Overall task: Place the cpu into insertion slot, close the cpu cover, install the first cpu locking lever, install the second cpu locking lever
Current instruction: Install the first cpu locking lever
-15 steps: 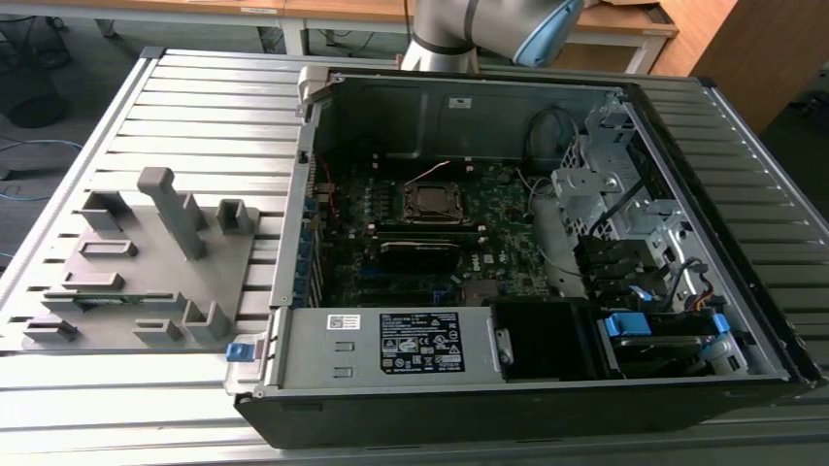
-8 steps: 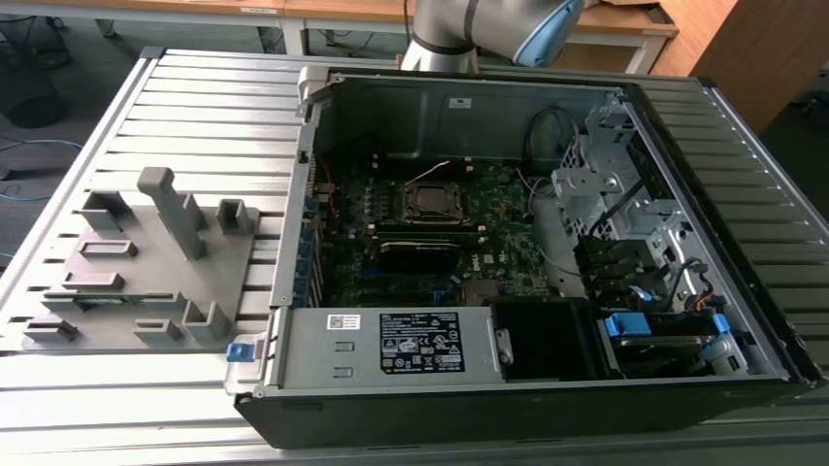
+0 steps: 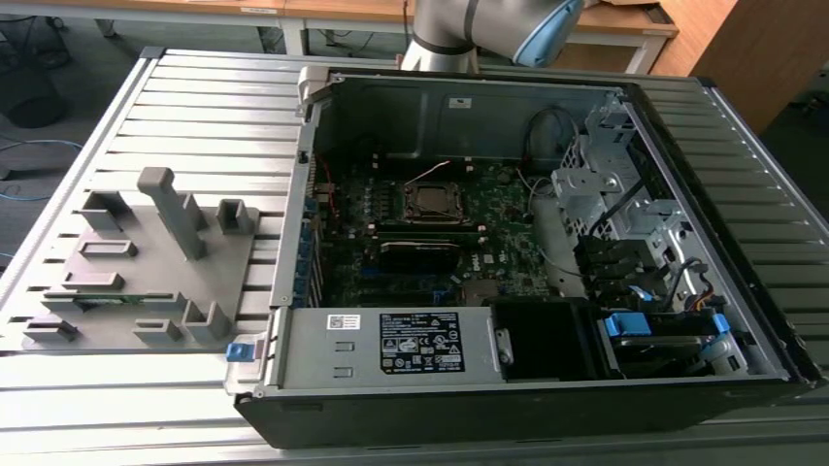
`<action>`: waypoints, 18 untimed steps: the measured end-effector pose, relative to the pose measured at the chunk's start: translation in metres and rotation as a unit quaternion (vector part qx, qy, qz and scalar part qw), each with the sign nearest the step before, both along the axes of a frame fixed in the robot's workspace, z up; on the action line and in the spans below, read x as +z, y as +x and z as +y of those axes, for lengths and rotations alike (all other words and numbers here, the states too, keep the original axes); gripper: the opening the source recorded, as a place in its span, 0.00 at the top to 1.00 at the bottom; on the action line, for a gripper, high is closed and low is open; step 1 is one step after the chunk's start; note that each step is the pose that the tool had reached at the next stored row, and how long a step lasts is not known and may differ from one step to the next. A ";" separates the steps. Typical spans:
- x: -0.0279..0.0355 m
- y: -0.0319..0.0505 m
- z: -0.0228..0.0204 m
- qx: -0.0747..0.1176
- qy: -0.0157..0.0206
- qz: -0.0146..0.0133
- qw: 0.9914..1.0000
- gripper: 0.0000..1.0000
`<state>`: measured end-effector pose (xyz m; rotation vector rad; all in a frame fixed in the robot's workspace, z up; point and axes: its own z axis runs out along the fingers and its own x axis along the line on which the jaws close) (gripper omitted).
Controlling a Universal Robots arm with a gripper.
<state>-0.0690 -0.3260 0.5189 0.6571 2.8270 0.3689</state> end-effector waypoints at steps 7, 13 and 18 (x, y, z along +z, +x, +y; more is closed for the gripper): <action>-0.0128 0.0000 0.0000 0.000 0.000 0.000 1.000 0.89; -0.0237 0.0000 0.0000 0.000 0.000 0.000 1.000 0.89; -0.0328 0.0000 0.0000 0.000 -0.001 0.000 1.000 0.89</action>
